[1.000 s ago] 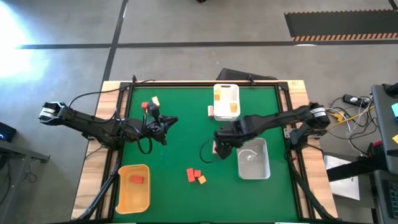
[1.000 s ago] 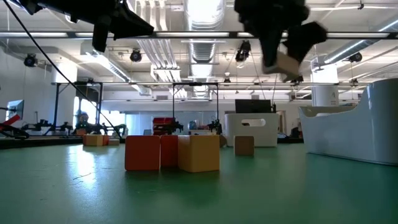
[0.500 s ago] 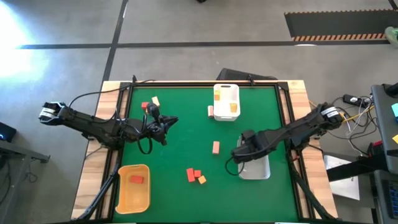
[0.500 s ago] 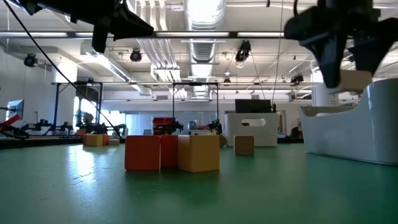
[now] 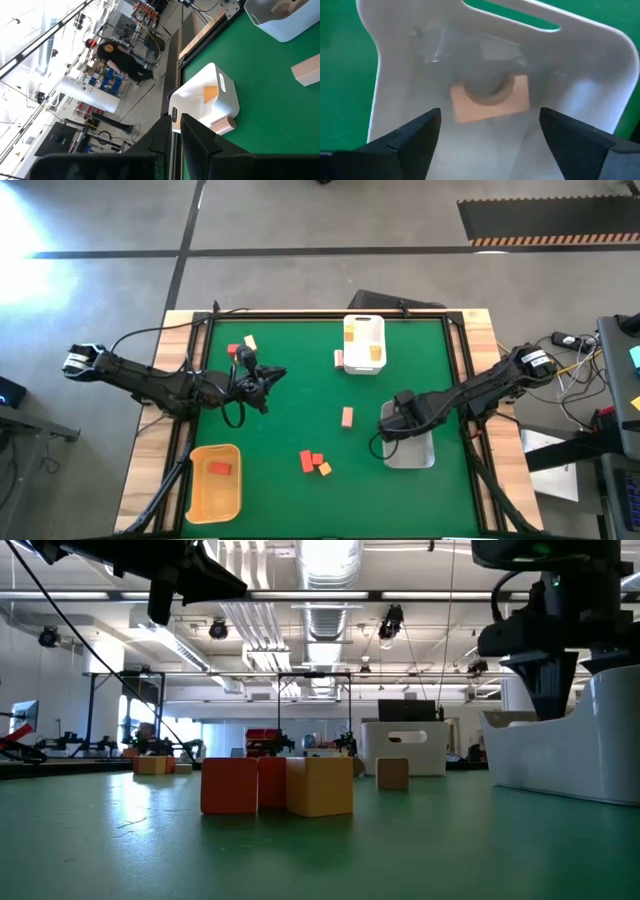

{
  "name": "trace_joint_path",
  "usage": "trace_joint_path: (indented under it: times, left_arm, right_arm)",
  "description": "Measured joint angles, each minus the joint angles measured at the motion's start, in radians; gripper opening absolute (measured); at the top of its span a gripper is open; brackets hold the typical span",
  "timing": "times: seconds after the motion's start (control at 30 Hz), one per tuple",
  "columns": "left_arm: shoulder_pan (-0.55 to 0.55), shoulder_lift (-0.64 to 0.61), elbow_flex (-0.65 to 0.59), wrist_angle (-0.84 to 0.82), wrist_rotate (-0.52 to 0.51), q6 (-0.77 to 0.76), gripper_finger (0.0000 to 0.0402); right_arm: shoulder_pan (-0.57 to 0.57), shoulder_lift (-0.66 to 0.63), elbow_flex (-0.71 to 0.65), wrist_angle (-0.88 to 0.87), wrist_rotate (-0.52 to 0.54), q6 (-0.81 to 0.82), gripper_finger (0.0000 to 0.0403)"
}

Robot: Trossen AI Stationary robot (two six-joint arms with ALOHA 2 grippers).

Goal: Sort & place blocks by color
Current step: Put the brown block into the gray bin, then put the yellow block into the white bin

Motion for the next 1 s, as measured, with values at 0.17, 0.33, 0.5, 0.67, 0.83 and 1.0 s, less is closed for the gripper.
trace_joint_path:
  times: [0.17,0.33,0.5,0.67,0.83,1.0]
  left_arm:
    - [0.0,0.0,0.0,0.0,0.0,-0.003,0.0024]
    - [0.0,0.0,0.0,0.001,0.0,-0.003,0.0024]
    - [0.0,0.0,0.0,0.022,0.0,-0.004,0.0024]
    - [0.0,0.0,0.0,0.058,0.003,-0.058,0.0024]
    - [0.012,0.016,0.002,0.055,0.013,-0.221,0.0024]
    - [0.075,0.058,0.008,0.021,-0.054,-0.482,0.0021]
  right_arm:
    - [-0.013,-0.005,0.026,-0.01,0.001,-0.047,0.0342]
    - [-0.026,-0.011,0.09,-0.012,0.032,-0.183,0.0334]
    - [-0.033,-0.012,0.179,0.01,0.203,-0.423,0.0327]
    - [-0.031,-0.013,0.185,0.227,0.476,-0.777,0.0326]
    - [-0.037,-0.013,0.09,0.708,0.576,-1.251,0.0326]
    - [-0.06,-0.036,0.037,0.933,0.42,-1.553,0.0326]
